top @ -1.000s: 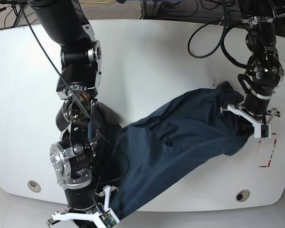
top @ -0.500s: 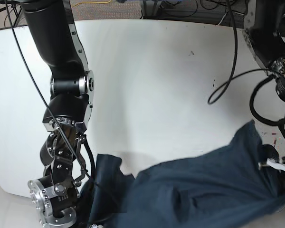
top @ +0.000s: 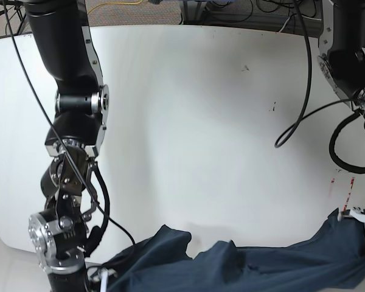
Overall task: Layout the t-shirt on the table in an organized manner, then fold the t-shirt properly
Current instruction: 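Lift the shirt with both grippers and stretch it between them, then lay the stretched shirt flat on the table, pulling it toward the robot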
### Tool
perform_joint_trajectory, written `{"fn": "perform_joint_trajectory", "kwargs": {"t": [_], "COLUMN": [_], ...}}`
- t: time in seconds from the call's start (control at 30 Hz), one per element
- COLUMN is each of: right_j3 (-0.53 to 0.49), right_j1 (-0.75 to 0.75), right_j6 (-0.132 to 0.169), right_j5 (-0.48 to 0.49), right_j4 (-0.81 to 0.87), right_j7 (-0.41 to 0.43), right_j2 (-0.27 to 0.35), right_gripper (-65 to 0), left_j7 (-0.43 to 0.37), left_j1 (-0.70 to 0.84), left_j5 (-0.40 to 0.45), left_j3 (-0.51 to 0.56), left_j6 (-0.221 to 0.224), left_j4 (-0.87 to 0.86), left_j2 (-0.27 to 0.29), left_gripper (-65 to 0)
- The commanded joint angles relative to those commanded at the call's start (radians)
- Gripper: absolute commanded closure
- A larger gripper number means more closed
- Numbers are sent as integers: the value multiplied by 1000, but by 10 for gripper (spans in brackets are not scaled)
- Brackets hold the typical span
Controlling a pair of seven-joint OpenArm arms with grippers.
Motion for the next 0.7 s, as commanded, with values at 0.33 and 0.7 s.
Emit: {"fn": "perform_joint_trajectory", "kwargs": {"t": [0.33,0.7], "right_j3": [83,224], "right_j1": [-388,-727], "right_j6": [0,-2], "right_j5": [0,64], "right_j4": [153,193], "right_j7": [3,54], "right_j2": [-21,-78], "right_gripper": [-2,-2], "left_j7": [0,-3], "left_j1": [287,568], "left_j5": [0,0], "left_j3": [-6,-5], "left_j6": [-66,-68], "left_j4": [0,-2], "left_j2": [28,37], "left_gripper": [0,0]}}
